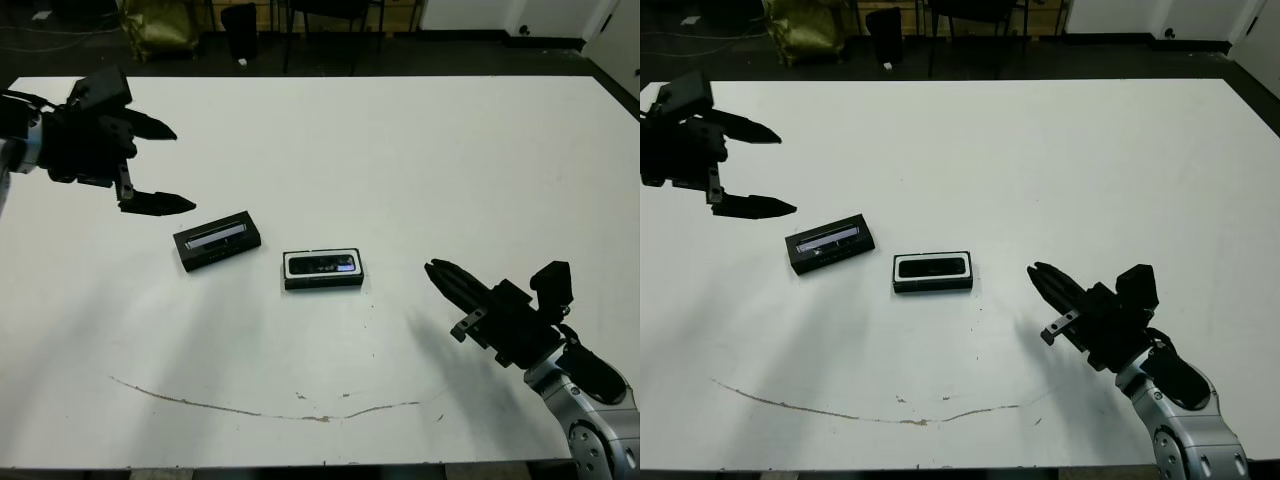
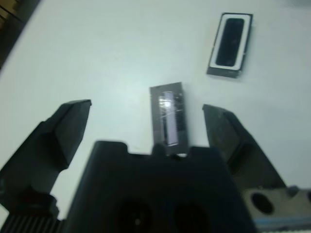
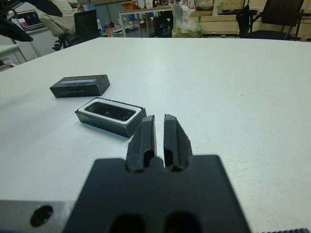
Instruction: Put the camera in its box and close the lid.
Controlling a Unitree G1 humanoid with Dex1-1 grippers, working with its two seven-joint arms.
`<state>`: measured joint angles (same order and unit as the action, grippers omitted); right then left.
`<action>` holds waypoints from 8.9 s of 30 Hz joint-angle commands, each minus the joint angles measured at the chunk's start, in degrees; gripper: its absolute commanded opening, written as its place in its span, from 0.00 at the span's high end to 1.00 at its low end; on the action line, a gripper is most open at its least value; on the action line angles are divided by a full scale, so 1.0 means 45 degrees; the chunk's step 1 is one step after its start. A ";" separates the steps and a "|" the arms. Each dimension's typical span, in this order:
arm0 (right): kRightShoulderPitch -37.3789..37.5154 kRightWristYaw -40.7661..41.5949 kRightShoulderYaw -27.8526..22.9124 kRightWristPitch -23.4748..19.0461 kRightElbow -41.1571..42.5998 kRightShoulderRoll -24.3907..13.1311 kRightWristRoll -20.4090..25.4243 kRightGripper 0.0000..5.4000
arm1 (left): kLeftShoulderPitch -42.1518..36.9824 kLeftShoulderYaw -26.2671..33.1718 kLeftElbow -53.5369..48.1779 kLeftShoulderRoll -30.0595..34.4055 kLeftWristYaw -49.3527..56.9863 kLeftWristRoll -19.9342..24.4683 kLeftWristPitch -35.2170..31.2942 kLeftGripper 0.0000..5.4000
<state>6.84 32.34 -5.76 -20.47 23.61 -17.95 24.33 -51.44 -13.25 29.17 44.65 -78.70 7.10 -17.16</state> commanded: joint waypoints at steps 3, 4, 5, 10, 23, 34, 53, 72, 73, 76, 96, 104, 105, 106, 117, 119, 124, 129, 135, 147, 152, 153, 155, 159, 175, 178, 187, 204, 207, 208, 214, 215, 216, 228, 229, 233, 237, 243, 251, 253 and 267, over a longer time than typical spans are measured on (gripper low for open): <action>0.0079 -0.0197 -0.0188 -0.0175 -0.0095 -0.0228 0.0164 1.00 | 0.0789 0.0337 0.0073 -0.0519 0.0368 0.0238 -0.1209 0.00; 0.0092 -0.0194 -0.0176 -0.0128 -0.0130 -0.0232 0.0163 1.00 | 0.0867 0.0386 0.0118 -0.0614 0.0374 0.0334 -0.1525 0.00; 0.0101 -0.0173 -0.0165 -0.0065 -0.0199 -0.0229 0.0174 1.00 | 0.0959 0.0412 0.0142 -0.0684 0.0392 0.0385 -0.1706 0.00; 0.0228 -0.0338 -0.0154 -0.0161 -0.0146 -0.0296 0.0132 1.00 | 0.1235 0.0427 0.0424 -0.0920 0.0589 0.0414 -0.2288 0.00; 0.0309 -0.0225 -0.0051 0.0301 -0.0513 -0.0256 0.0103 1.00 | 0.1274 -0.0342 0.1625 -0.1139 0.0396 -0.0956 0.0392 0.00; 0.0491 -0.0323 -0.0097 -0.0061 -0.0541 -0.0257 0.0369 1.00 | 0.0689 -0.0803 0.3299 -0.1735 0.0640 -0.2308 0.3043 0.00; 0.0886 -0.0740 -0.0156 -0.0395 0.0033 -0.0572 0.0410 1.00 | 0.0512 -0.0450 0.4607 -0.2407 0.0873 -0.2286 0.2538 0.00; 0.1158 -0.1104 -0.0293 -0.1249 0.0690 -0.0877 0.0644 1.00 | 0.0656 -0.0631 0.5354 -0.2721 0.1093 -0.2835 0.2867 0.00; 0.1177 -0.1178 -0.0309 -0.1375 0.0743 -0.0874 0.0671 1.00 | 0.0686 -0.0636 0.5347 -0.2746 0.1115 -0.2838 0.2870 0.00; 0.1245 -0.1370 -0.0358 -0.1751 0.1024 -0.0962 0.0725 1.00 | 0.0736 -0.0584 0.5441 -0.2824 0.1011 -0.2758 0.2859 0.00; 0.1495 -0.1378 -0.0590 -0.1665 0.1242 -0.1081 0.0684 1.00 | 0.0916 -0.0581 0.6553 -0.3246 0.1577 -0.3028 0.3062 0.00; 0.1570 -0.2100 -0.0662 -0.2831 0.2344 -0.1276 0.0810 1.00 | 0.0948 -0.0522 0.6883 -0.3197 0.2119 -0.3036 0.3418 0.00; 0.1567 -0.2202 -0.0662 -0.2964 0.2468 -0.1302 0.0803 1.00 | 0.0942 -0.0532 0.6890 -0.3191 0.2101 -0.3045 0.3432 0.00; 0.1566 -0.2310 -0.0654 -0.3102 0.2609 -0.1338 0.0771 1.00 | 0.0946 -0.0519 0.6908 -0.3191 0.2082 -0.3030 0.3447 0.00; 0.1486 -0.2547 -0.0648 -0.3601 0.2904 -0.1302 0.0897 1.00 | 0.0451 -0.0721 0.7592 -0.3288 0.1222 -0.3204 0.1873 0.07; 0.1493 -0.2506 -0.0629 -0.3524 0.2877 -0.1303 0.0908 1.00 | 0.0306 -0.0956 0.7742 -0.3257 0.0781 -0.3363 0.1771 0.16; 0.1509 -0.2526 -0.0665 -0.3533 0.2829 -0.1271 0.1005 1.00 | -0.0022 -0.1518 0.8072 -0.3234 -0.0059 -0.3877 0.1744 0.38; 0.1456 -0.2809 -0.0651 -0.3913 0.3093 -0.1293 0.1059 1.00 | -0.0146 -0.1581 0.8203 -0.3207 -0.0276 -0.3937 0.1830 0.56; 0.1437 -0.2695 -0.0499 -0.3560 0.2811 -0.1158 0.0962 1.00 | -0.0306 -0.1608 0.8124 -0.3151 -0.0594 -0.3908 0.1549 0.58; 0.1494 -0.2745 -0.0239 -0.3391 0.2668 -0.1008 0.0865 1.00 | 0.0250 0.0530 0.5158 -0.2735 -0.0636 -0.1801 0.0823 0.58; 0.1545 -0.2655 -0.0123 -0.3207 0.2730 -0.0989 0.0856 1.00 | 0.0786 0.1211 0.2456 -0.2570 0.0245 -0.1121 -0.0250 0.58; 0.1547 -0.2693 -0.0116 -0.3250 0.2730 -0.0959 0.0886 1.00 | 0.0863 0.1264 0.1910 -0.2563 0.0351 -0.1003 -0.0585 0.58; 0.1544 -0.2621 -0.0083 -0.3157 0.2576 -0.0931 0.0889 1.00 | 0.0947 0.1239 0.0930 -0.2546 0.0413 -0.0815 -0.0952 0.58; 0.1555 -0.2255 0.0066 -0.2421 0.1989 -0.0860 0.0688 1.00 | 0.0725 0.0829 -0.0377 -0.2512 0.0355 -0.0627 -0.2258 0.58; 0.1681 -0.2006 0.0211 -0.1407 0.1125 -0.0299 0.0723 1.00 | -0.1484 -0.2715 0.0058 -0.3916 -0.1262 -0.1497 -0.3868 0.58; 0.1641 -0.1928 0.0147 -0.1241 0.0948 -0.0244 0.0731 1.00 | -0.1654 -0.2981 0.0260 -0.4185 -0.1410 -0.1603 -0.3533 0.58; 0.1650 -0.1530 0.0079 -0.0568 0.0377 0.0091 0.1002 1.00 | -0.2181 -0.3464 0.0951 -0.5096 -0.1686 -0.1735 -0.3419 0.58; 0.1794 -0.1448 0.0013 -0.0289 0.0341 0.0084 0.1033 1.00 | -0.2581 -0.3651 0.2264 -0.5819 -0.1615 -0.2656 -0.1635 0.58; 0.1809 -0.1577 0.0030 -0.0459 0.0461 0.0052 0.1013 1.00 | -0.2422 -0.3556 0.2336 -0.5717 -0.1584 -0.2709 -0.1669 0.58; 0.1826 -0.1633 0.0044 -0.0468 0.0498 0.0050 0.0963 1.00 | -0.2368 -0.3512 0.2404 -0.5692 -0.1616 -0.2691 -0.1657 0.58; 0.1814 -0.1544 0.0053 -0.0322 0.0297 0.0111 0.0928 1.00 | -0.2108 -0.3364 0.2428 -0.5433 -0.1549 -0.2711 -0.1806 0.58; 0.1813 -0.1546 0.0048 -0.0335 0.0293 0.0136 0.0961 1.00 | -0.2063 -0.3328 0.2420 -0.5398 -0.1547 -0.2688 -0.1729 0.58; 0.1825 -0.1592 0.0053 -0.0419 0.0358 0.0130 0.0979 1.00 | -0.2038 -0.3317 0.2424 -0.5374 -0.1555 -0.2683 -0.1687 0.58; 0.2008 -0.2210 0.0321 -0.0800 0.0953 0.0118 0.0784 1.00 | -0.2003 -0.3876 0.2269 -0.5552 -0.1660 -0.2945 -0.2464 0.58; 0.2033 -0.2299 0.0341 -0.0862 0.1047 0.0109 0.0761 1.00 | -0.2014 -0.3925 0.2284 -0.5584 -0.1695 -0.2953 -0.2616 0.58; 0.2083 -0.2282 0.0395 -0.0668 0.0937 0.0105 0.0666 1.00 | -0.1978 -0.3993 0.2406 -0.5768 -0.1839 -0.2882 -0.2665 0.58; 0.2179 -0.2394 0.0387 -0.0740 0.1041 0.0132 0.0656 1.00 | -0.1954 -0.3994 0.2570 -0.5907 -0.1819 -0.2899 -0.2561 0.58; 0.2277 -0.2444 0.0359 -0.0783 0.1233 0.0195 0.0810 1.00 | -0.1944 -0.3990 0.2954 -0.6022 -0.1809 -0.2952 -0.2393 0.58; 0.2338 -0.2584 0.0416 -0.0964 0.1401 0.0034 0.0572 1.00 | -0.1791 -0.4011 0.3030 -0.5996 -0.1729 -0.3027 -0.2278 0.58; 0.2388 -0.2879 0.0416 -0.1281 0.1751 0.0029 0.0509 1.00 | -0.1741 -0.3988 0.3104 -0.6022 -0.1777 -0.2985 -0.2214 0.58; 0.2503 -0.3368 0.0400 -0.2085 0.2573 -0.0023 0.0594 1.00 | -0.1497 -0.3966 0.2990 -0.5923 -0.1586 -0.3085 -0.1725 0.58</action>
<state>17.39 17.50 -3.78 -28.73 35.34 -17.49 27.47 -60.15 -30.51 42.20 17.66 -85.99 -5.72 -25.07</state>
